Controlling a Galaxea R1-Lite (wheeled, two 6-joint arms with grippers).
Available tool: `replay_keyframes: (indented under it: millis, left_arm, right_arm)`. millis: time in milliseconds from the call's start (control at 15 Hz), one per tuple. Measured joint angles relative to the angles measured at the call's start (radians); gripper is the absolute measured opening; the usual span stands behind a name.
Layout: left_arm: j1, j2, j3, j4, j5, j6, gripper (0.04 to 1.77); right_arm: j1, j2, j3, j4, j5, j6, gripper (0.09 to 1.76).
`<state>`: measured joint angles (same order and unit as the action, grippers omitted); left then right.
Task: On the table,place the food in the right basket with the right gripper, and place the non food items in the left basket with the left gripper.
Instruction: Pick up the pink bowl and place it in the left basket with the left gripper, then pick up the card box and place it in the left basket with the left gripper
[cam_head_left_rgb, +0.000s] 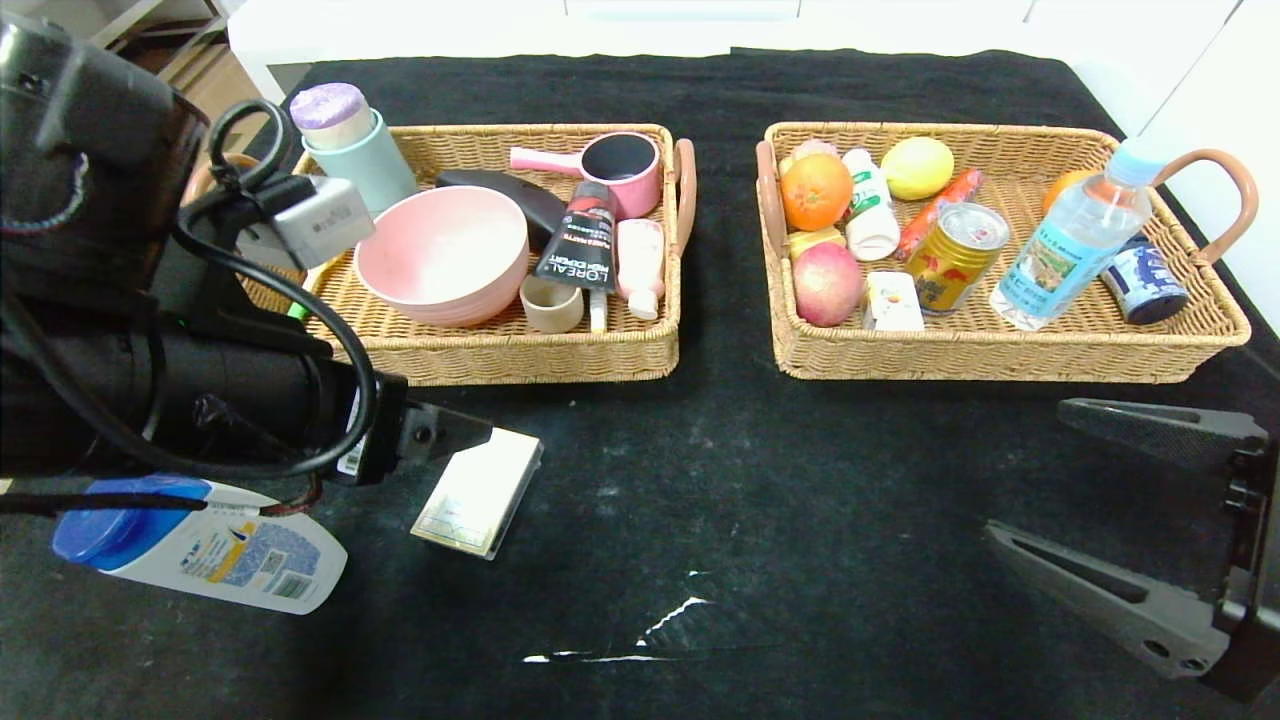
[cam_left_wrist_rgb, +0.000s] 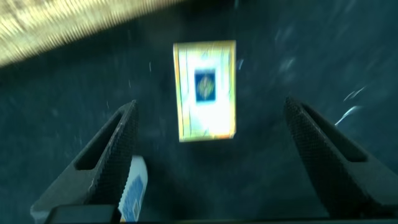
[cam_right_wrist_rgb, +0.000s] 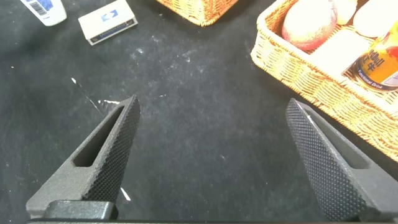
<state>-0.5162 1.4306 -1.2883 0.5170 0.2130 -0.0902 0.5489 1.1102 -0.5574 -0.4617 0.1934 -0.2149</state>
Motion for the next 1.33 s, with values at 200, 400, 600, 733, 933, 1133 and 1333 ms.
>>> replay_keyframes:
  millis: [200, 400, 600, 733, 933, 1133, 1333]
  left_arm:
    - [-0.010, 0.021, 0.082, -0.007, 0.016, 0.012, 1.69]
    - [-0.020, 0.050, 0.105, -0.010, 0.017, 0.012, 1.69]
    - [-0.023, 0.089, 0.109, -0.011, 0.035, 0.011, 1.70]
    - [-0.023, 0.117, 0.111, -0.040, 0.063, 0.004, 1.70]
    - [-0.020, 0.151, 0.115, -0.101, 0.070, 0.000, 1.70]
    - [-0.011, 0.171, 0.117, -0.114, 0.074, -0.001, 1.71]
    - [0.004, 0.185, 0.122, -0.141, 0.076, -0.003, 1.71]
  right_arm:
    - [0.000, 0.001, 0.000, 0.000, 0.000, 0.000, 1.71]
    - [0.000, 0.002, 0.001, 0.000, 0.000, 0.000, 1.71]
    - [0.000, 0.003, 0.000, 0.000, 0.000, 0.000, 1.71]
    - [0.000, 0.003, 0.000, 0.000, 0.000, 0.000, 1.71]
    - [-0.001, 0.004, 0.000, 0.000, 0.000, 0.001, 1.71]
    - [0.000, 0.006, 0.000, 0.000, 0.000, 0.001, 1.71]
    - [0.000, 0.009, 0.000, 0.000, 0.000, 0.000, 1.71]
